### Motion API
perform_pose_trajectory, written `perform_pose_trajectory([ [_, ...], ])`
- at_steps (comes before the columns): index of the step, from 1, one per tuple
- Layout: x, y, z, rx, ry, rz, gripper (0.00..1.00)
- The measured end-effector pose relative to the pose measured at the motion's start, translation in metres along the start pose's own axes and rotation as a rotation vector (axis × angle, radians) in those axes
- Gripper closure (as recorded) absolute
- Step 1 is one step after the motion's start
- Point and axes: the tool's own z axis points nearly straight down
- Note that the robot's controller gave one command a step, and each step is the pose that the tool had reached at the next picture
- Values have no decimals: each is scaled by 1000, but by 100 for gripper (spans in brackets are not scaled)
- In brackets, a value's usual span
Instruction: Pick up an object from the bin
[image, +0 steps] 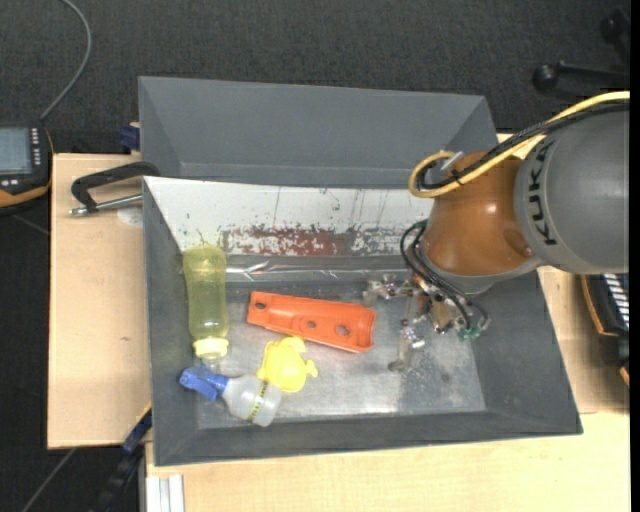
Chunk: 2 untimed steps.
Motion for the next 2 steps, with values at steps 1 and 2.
perform_pose_trajectory([
  [1, -6, 28, 38, -3, 3, -14, 0],
  [2, -6, 27, 35, -2, 4, -17, 0],
])
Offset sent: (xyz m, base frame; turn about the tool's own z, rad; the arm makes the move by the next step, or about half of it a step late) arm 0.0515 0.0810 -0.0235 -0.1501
